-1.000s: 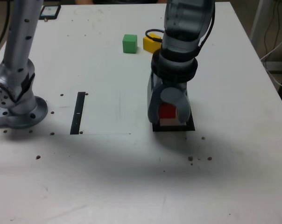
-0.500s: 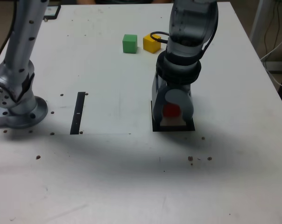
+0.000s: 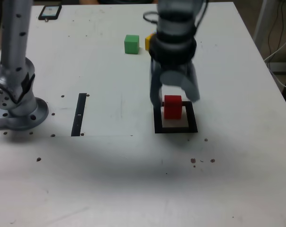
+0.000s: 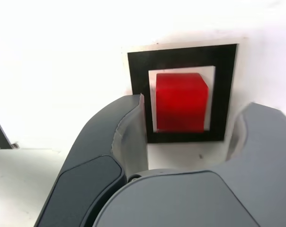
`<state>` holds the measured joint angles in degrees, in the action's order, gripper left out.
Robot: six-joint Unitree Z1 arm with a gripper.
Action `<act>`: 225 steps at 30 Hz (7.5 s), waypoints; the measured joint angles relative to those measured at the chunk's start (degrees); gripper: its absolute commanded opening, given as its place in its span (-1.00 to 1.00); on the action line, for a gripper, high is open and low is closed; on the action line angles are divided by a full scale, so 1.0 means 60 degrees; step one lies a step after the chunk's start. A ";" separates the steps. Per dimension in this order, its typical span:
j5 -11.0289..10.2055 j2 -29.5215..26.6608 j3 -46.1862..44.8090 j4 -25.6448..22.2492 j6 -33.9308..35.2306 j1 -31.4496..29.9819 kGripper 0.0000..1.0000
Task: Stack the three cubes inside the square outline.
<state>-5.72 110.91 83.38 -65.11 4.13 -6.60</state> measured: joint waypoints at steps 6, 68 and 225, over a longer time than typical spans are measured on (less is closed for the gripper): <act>-0.0264 -0.0624 0.0823 -0.0926 -0.1470 0.0338 0.99; 0.0376 0.2478 0.3487 -0.1683 0.0370 0.7246 0.94; 0.0174 0.0593 0.0821 -0.0638 -0.0587 0.0289 0.08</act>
<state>-4.68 114.47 88.31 -68.94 0.60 -4.87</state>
